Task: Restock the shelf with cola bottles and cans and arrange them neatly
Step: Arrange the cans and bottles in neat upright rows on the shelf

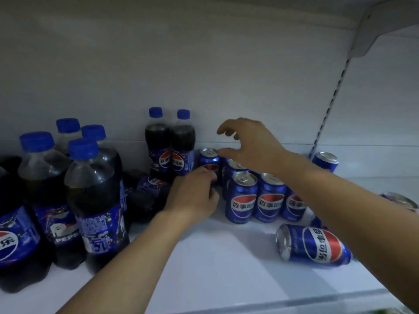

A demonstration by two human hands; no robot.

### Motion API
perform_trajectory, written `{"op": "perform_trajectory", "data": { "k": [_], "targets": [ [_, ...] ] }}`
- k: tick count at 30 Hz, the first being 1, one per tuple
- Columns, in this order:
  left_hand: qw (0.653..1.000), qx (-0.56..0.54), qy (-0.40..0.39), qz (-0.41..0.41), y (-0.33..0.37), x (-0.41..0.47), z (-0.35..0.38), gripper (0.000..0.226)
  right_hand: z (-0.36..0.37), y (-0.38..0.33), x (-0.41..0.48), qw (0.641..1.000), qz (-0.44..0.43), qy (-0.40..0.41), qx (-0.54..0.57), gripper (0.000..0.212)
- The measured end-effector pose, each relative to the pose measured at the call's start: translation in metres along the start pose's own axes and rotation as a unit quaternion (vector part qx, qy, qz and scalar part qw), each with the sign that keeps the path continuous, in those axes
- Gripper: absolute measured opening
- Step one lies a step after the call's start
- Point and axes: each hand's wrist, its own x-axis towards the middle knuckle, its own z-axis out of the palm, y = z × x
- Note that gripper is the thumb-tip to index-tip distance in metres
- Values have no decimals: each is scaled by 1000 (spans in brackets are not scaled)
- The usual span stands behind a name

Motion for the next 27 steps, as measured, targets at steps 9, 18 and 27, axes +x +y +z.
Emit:
{"op": "perform_trajectory", "data": {
  "k": [9,18,27],
  "targets": [
    [967,-217,55,119,93,-42,-14,25,-6,19,-159,982,103,121,102,19],
    [964,-135,-171,155,123,-39,38,69,-14,58,-183,974,181,62,121,19],
    [943,-309,-48,110,126,-41,27,56,-28,58,-184,954,161,169,189,14]
  ]
}}
